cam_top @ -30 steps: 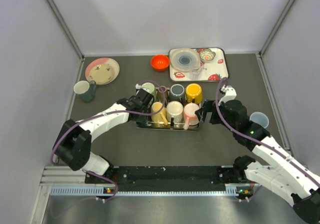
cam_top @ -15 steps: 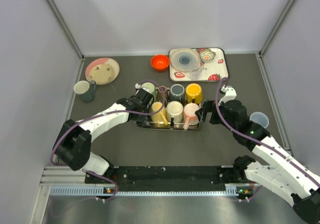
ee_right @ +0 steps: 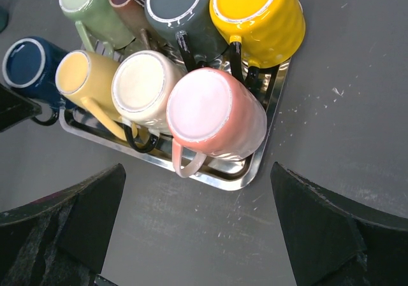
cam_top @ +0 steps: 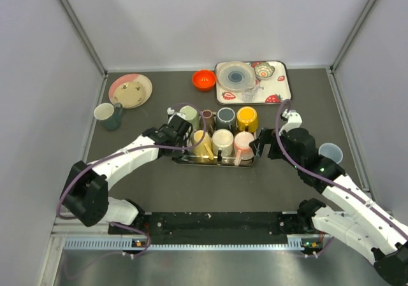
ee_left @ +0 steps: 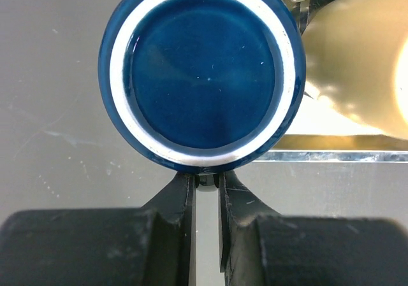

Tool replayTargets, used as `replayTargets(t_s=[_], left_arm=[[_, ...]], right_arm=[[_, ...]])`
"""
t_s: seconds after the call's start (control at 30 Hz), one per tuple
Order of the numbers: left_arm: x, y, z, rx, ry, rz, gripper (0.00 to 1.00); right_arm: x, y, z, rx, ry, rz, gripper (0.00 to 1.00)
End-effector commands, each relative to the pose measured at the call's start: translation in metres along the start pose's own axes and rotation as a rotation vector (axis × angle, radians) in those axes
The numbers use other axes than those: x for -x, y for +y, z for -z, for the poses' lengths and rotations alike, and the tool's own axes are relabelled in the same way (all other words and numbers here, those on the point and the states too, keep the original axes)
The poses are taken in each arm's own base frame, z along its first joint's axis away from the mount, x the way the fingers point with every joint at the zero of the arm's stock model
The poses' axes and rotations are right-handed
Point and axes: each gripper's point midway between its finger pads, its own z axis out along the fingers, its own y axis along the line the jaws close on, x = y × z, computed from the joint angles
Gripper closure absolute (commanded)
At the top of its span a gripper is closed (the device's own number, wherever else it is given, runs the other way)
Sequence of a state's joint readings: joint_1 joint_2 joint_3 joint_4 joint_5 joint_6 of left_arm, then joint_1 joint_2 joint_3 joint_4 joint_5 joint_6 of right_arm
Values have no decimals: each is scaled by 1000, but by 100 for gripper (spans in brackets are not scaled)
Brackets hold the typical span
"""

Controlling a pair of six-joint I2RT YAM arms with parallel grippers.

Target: Turn the mug right side up

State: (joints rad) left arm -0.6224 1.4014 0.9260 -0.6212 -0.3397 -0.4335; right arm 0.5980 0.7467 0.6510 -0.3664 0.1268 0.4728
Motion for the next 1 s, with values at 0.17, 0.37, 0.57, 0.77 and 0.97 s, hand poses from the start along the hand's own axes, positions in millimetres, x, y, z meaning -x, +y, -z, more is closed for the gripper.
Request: replayTargets(t_s=[0.17, 0.37, 0.57, 0.77, 0.97], left_arm=[[44, 14, 54, -22, -203, 91, 100], [78, 9, 115, -151, -358, 165, 100], [116, -24, 196, -536, -616, 278, 100], [137, -55, 265, -910, -781, 350, 100], [134, -82, 297, -1238, -796, 394, 100]], right_arm=[[18, 10, 7, 35, -47, -20, 3], [24, 22, 12, 85, -47, -38, 4], [40, 46, 21, 178, -56, -94, 4], [46, 81, 35, 368, -50, -181, 3], [52, 133, 61, 684, -15, -249, 3]])
